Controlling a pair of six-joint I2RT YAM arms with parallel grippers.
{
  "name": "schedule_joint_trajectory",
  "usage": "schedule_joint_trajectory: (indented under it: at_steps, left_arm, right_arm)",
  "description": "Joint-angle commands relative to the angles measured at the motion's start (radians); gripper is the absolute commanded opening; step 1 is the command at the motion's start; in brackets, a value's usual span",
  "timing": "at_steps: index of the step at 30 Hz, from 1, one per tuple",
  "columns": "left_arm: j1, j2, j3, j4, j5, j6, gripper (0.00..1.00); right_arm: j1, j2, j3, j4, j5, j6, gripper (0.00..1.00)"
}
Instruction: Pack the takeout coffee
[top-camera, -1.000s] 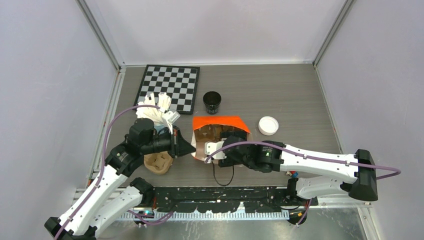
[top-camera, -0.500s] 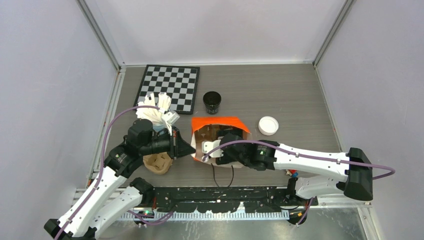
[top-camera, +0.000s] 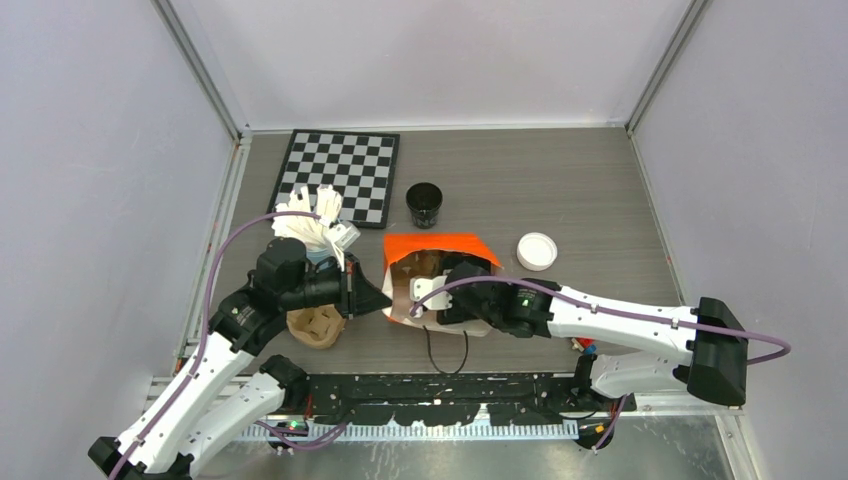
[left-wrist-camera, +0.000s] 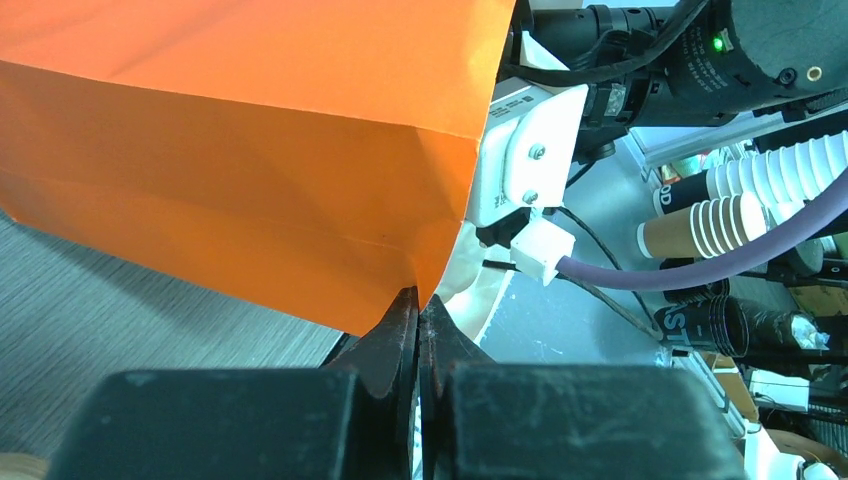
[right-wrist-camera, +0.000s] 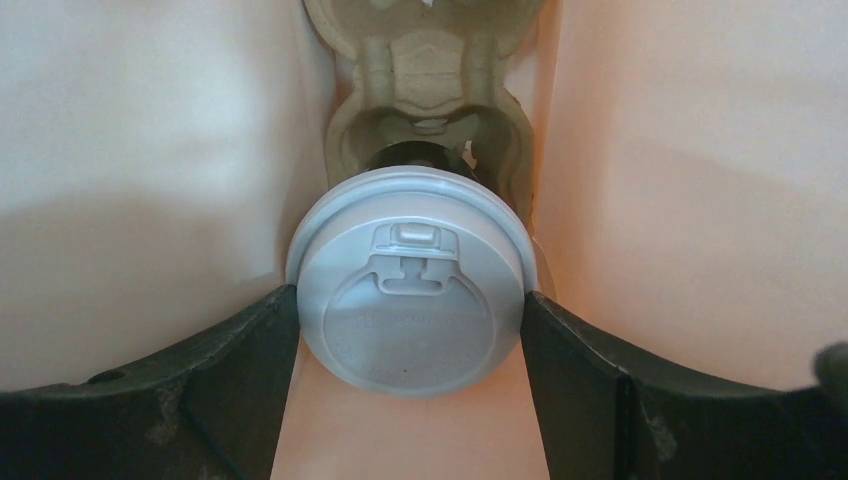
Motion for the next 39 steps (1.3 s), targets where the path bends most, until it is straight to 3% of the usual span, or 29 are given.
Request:
schedule_joint_trajectory:
  at_steps: [1, 15, 39]
  left_arm:
    - [0.005, -0.003, 0.008, 0.03, 0.044, 0.008, 0.0]
    - [0.004, -0.019, -0.015, 0.023, 0.088, 0.009, 0.0]
    - [0.005, 0.012, 0.002, -0.016, 0.097, 0.053, 0.0]
  right_arm:
    - [-0.021, -0.027, -0.003, 0.036, -0.018, -0.018, 0.74]
    - [-0.036, 0.033, -0.005, 0.169, -0.039, -0.067, 0.74]
    - [-0.068, 0.032, -0.015, 0.188, -0.064, -0.127, 0.74]
